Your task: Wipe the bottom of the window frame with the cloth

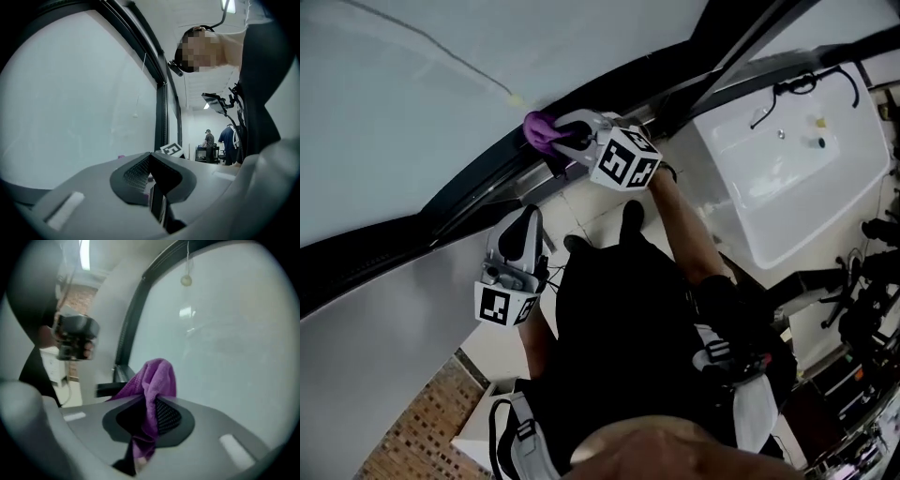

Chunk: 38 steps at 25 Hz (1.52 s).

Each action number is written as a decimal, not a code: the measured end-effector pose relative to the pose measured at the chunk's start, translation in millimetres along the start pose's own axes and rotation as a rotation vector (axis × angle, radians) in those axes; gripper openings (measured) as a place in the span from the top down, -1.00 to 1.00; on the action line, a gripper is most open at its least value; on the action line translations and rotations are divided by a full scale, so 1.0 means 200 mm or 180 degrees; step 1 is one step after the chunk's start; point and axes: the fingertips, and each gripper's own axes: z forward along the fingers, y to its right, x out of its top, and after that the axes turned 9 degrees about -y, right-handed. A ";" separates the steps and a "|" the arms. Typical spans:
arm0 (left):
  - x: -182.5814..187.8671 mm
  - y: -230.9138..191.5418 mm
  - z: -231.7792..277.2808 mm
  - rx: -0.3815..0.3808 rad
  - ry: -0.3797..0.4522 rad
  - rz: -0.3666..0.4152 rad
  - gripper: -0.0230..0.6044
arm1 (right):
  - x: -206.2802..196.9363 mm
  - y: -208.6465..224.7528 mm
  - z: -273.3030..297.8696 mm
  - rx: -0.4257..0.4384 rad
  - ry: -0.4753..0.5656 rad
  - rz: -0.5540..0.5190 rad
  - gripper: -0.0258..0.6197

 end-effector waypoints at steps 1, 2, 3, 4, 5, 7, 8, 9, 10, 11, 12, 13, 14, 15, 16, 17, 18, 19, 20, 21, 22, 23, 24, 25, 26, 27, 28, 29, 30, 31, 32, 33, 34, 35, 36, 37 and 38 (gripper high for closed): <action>-0.01 -0.02 0.02 0.0043 -0.0003 -0.0011 0.92 | -0.04 -0.06 -0.04 0.0258 0.0121 -0.0041 0.76; -0.03 -0.04 0.04 0.0076 -0.0015 -0.0021 0.92 | -0.08 -0.11 -0.07 0.0419 0.0219 -0.0069 0.76; -0.05 -0.06 0.05 0.0098 -0.0028 -0.0033 0.92 | -0.10 -0.12 -0.07 0.0433 0.0297 -0.0045 0.76; -0.07 -0.08 0.06 0.0111 -0.0035 -0.0045 0.92 | -0.11 -0.10 -0.06 0.0325 0.0352 0.0033 0.76; -0.08 -0.08 0.08 0.0113 -0.0035 -0.0048 0.92 | -0.11 -0.07 -0.03 0.0196 0.0383 0.0124 0.76; -0.05 -0.06 0.11 0.0084 -0.0011 0.0004 0.92 | -0.11 -0.12 -0.02 0.0324 0.0438 0.0176 0.81; -0.03 -0.05 0.11 0.0049 0.0017 0.0050 0.92 | -0.10 -0.21 -0.06 0.0594 0.0500 0.0130 0.81; -0.01 -0.04 0.09 0.0000 0.0056 0.0099 0.92 | -0.09 -0.30 -0.12 0.0830 0.0574 0.0083 0.78; 0.01 -0.03 0.07 -0.0058 0.0102 0.0145 0.92 | -0.07 -0.35 -0.18 0.0885 0.0629 0.0070 0.77; 0.03 -0.02 0.05 -0.0122 0.0151 0.0186 0.92 | -0.05 -0.33 -0.23 0.0716 0.0648 0.0118 0.77; 0.05 -0.02 0.06 -0.0195 0.0203 0.0219 0.92 | -0.05 -0.23 -0.27 0.0357 0.0623 0.0229 0.77; 0.07 -0.02 0.09 -0.0279 0.0261 0.0240 0.92 | -0.06 -0.09 -0.29 -0.0108 0.0538 0.0379 0.76; 0.09 -0.01 0.13 -0.0368 0.0326 0.0246 0.92 | -0.09 0.07 -0.29 -0.0571 0.0376 0.0525 0.76; 0.10 -0.01 0.18 -0.0452 0.0392 0.0249 0.92 | -0.13 0.21 -0.26 -0.0946 0.0147 0.0625 0.76; 0.11 -0.01 0.22 -0.0530 0.0442 0.0257 0.92 | -0.17 0.31 -0.21 -0.1191 -0.0106 0.0648 0.76; 0.12 -0.01 0.28 -0.0607 0.0472 0.0272 0.92 | -0.20 0.39 -0.14 -0.1301 -0.0330 0.0584 0.76; 0.15 0.00 0.34 -0.0684 0.0494 0.0289 0.92 | -0.23 0.43 -0.06 -0.1295 -0.0517 0.0446 0.76; 0.18 0.02 0.40 -0.0756 0.0517 0.0305 0.92 | -0.26 0.45 0.01 -0.1220 -0.0696 0.0257 0.76; 0.21 0.03 0.44 -0.0824 0.0538 0.0315 0.92 | -0.31 0.44 0.06 -0.1140 -0.0874 0.0059 0.76; 0.23 0.04 0.46 -0.0885 0.0550 0.0317 0.92 | -0.35 0.43 0.08 -0.1112 -0.1033 -0.0084 0.76; 0.24 0.04 0.47 -0.0938 0.0555 0.0313 0.92 | -0.39 0.44 0.06 -0.1151 -0.1180 -0.0127 0.76; 0.25 0.03 0.48 -0.0975 0.0566 0.0307 0.92 | -0.43 0.46 0.02 -0.1248 -0.1343 -0.0094 0.76; 0.25 0.01 0.49 -0.0997 0.0580 0.0304 0.92 | -0.45 0.49 -0.04 -0.1377 -0.1518 -0.0060 0.76; 0.25 0.00 0.50 -0.1013 0.0579 0.0298 0.92 | -0.46 0.52 -0.08 -0.1484 -0.1649 -0.0090 0.76; 0.24 -0.01 0.52 -0.1027 0.0571 0.0287 0.92 | -0.43 0.52 -0.08 -0.1496 -0.1668 -0.0196 0.76; 0.24 -0.02 0.54 -0.1042 0.0570 0.0273 0.92 | -0.40 0.49 -0.04 -0.1392 -0.1592 -0.0348 0.76; 0.24 -0.02 0.55 -0.1062 0.0567 0.0259 0.92 | -0.39 0.46 0.01 -0.1248 -0.1509 -0.0492 0.76; 0.24 -0.02 0.56 -0.1089 0.0558 0.0251 0.92 | -0.41 0.45 0.04 -0.1170 -0.1481 -0.0564 0.78; 0.23 -0.02 0.57 -0.1121 0.0549 0.0251 0.92 | -0.47 0.48 0.03 -0.1205 -0.1511 -0.0508 0.77; 0.21 -0.02 0.58 -0.1155 0.0537 0.0255 0.92 | -0.55 0.55 -0.04 -0.1356 -0.1592 -0.0334 0.76; 0.21 -0.01 0.59 -0.1186 0.0529 0.0255 0.92 | -0.66 0.66 -0.15 -0.1613 -0.1726 -0.0111 0.76; 0.21 0.00 0.61 -0.1209 0.0530 0.0253 0.92 | -0.78 0.78 -0.30 -0.1943 -0.1906 0.0105 0.76; 0.22 0.01 0.62 -0.1228 0.0533 0.0250 0.92 | -0.89 0.90 -0.46 -0.2277 -0.2100 0.0300 0.76; 0.23 0.03 0.64 -0.1249 0.0534 0.0248 0.92 | -0.97 0.99 -0.59 -0.2530 -0.2270 0.0467 0.76; 0.23 0.04 0.64 -0.1273 0.0527 0.0242 0.92 | -1.00 1.04 -0.67 -0.2639 -0.2377 0.0580 0.76; 0.22 0.05 0.64 -0.1300 0.0514 0.0232 0.92 | -0.97 1.03 -0.66 -0.2596 -0.2405 0.0590 0.76; 0.20 0.06 0.63 -0.1327 0.0498 0.0220 0.92 | -0.92 1.00 -0.60 -0.2452 -0.2387 0.0468 0.76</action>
